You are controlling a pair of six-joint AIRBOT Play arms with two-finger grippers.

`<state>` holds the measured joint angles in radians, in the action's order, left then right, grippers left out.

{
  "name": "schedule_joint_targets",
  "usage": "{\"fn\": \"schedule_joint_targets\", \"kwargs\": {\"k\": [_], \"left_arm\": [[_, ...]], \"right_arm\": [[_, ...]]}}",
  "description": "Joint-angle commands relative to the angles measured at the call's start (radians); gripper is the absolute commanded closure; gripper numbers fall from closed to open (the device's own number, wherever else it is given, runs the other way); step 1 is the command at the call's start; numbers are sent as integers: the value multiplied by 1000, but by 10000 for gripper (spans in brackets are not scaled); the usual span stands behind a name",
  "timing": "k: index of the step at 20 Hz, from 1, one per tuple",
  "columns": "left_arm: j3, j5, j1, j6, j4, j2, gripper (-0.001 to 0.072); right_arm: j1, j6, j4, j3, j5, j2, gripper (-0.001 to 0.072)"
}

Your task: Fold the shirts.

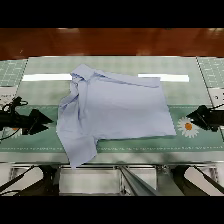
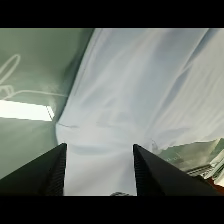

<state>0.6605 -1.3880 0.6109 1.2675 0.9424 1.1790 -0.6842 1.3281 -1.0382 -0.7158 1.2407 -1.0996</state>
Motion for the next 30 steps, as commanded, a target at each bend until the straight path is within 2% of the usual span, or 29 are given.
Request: {"fn": "schedule_joint_targets", "kwargs": {"k": [1, 5, 13, 15, 19, 20, 21, 22, 24, 26, 30], "left_arm": [[-41, 11, 76, -48, 41, -2, 201], [-43, 22, 18, -47, 43, 44, 201], [-43, 53, -34, -8, 42, 139, 201], [-43, 77, -83, -6, 41, 144, 201], [-42, 165, -211, 63, 41, 167, 202], [-39, 167, -240, 66, 41, 172, 257], [-38, 157, -262, 64, 40, 172, 578], [-38, 146, -278, 60, 34, 172, 688], [-37, 118, -294, 50, 27, 171, 688], [-38, 112, -293, 42, 26, 167, 688], [-38, 111, -294, 46, 22, 166, 688]], "right_arm": [[-4, -35, 56, 24, 24, 28, 306], [-4, -58, 161, 24, 20, 28, 306], [-4, -59, 168, 24, 27, 28, 306], [-4, -58, 168, 24, 27, 28, 306], [-4, -59, 168, 24, 37, 28, 306], [-4, -66, 166, 24, 47, 29, 306], [-6, -85, 160, 24, 52, 29, 306], [-14, -89, 140, 24, 55, 29, 306], [-31, -85, 8, 27, 81, 28, 306], [-43, 18, -125, 62, 105, 28, 306], [-43, -5, -71, 158, 97, 15, 306]]}}
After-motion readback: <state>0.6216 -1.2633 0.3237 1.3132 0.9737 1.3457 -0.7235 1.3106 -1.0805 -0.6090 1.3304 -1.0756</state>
